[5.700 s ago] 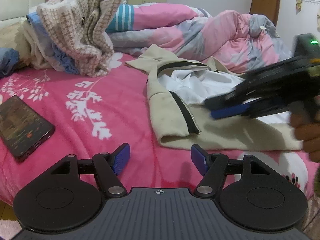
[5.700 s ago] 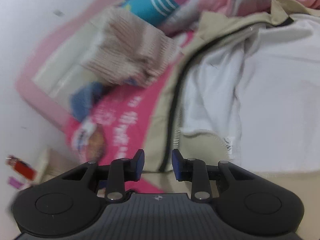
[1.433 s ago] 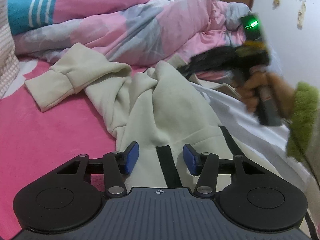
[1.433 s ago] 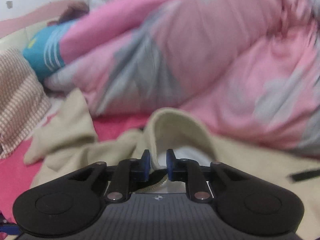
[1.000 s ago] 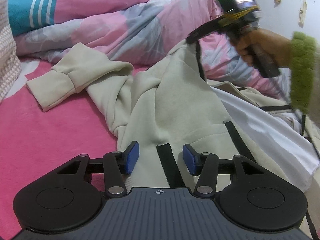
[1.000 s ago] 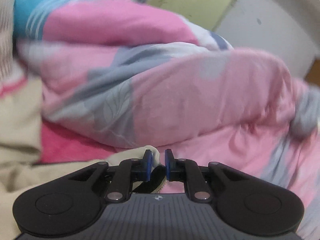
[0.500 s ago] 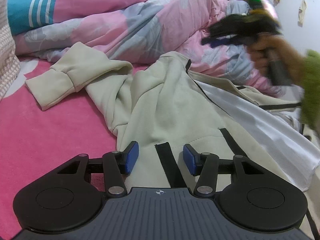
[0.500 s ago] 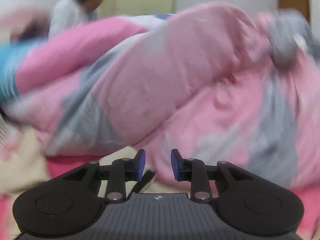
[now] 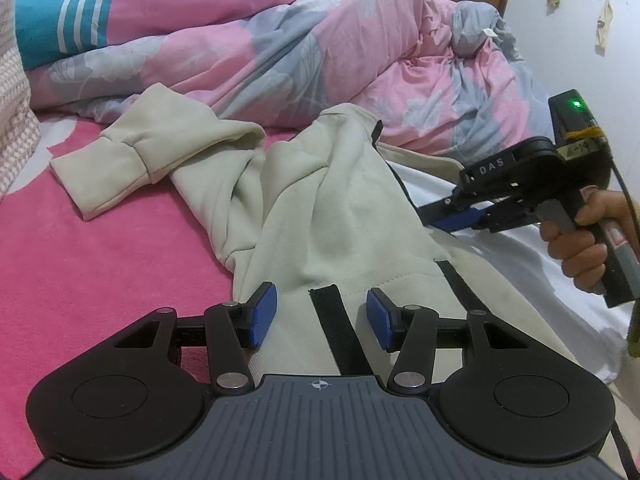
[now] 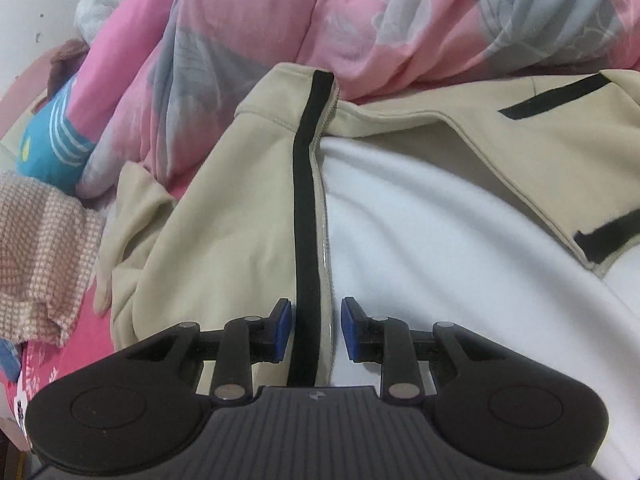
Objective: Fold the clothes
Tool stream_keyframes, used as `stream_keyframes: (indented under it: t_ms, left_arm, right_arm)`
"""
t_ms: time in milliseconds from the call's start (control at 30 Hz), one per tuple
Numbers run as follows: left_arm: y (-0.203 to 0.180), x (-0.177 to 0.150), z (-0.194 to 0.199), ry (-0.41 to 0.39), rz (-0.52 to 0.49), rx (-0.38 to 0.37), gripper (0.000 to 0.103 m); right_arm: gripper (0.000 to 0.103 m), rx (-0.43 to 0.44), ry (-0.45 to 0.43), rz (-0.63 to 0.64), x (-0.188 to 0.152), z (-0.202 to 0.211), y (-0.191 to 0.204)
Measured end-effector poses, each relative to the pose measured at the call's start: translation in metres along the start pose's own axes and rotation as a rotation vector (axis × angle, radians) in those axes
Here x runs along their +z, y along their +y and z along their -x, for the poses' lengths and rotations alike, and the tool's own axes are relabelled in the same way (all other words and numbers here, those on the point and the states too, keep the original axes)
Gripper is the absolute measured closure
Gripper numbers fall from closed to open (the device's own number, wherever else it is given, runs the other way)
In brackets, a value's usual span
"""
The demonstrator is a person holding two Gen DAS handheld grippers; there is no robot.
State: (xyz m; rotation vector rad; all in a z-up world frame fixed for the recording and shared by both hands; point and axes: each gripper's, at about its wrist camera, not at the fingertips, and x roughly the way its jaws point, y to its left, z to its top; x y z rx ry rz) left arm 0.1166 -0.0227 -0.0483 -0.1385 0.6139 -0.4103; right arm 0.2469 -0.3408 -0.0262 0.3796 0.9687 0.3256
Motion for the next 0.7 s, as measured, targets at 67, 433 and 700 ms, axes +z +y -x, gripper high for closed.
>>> stream_keyframes:
  t_ms: [67,433,700]
  left_arm:
    - [0.001,0.000,0.000,0.000,0.002,-0.002,0.052]
    - [0.001,-0.001,0.001,-0.002,0.004,-0.005,0.052]
    - [0.001,-0.001,0.001,-0.004,0.001,-0.006,0.051]
  right_arm:
    - [0.076,0.011,-0.012,-0.013,0.001,-0.001,-0.002]
    - [0.081,0.067,-0.052,-0.097,0.007,-0.011,-0.017]
    - [0.098,-0.155,-0.235,0.229,-0.006,0.016,0.038]
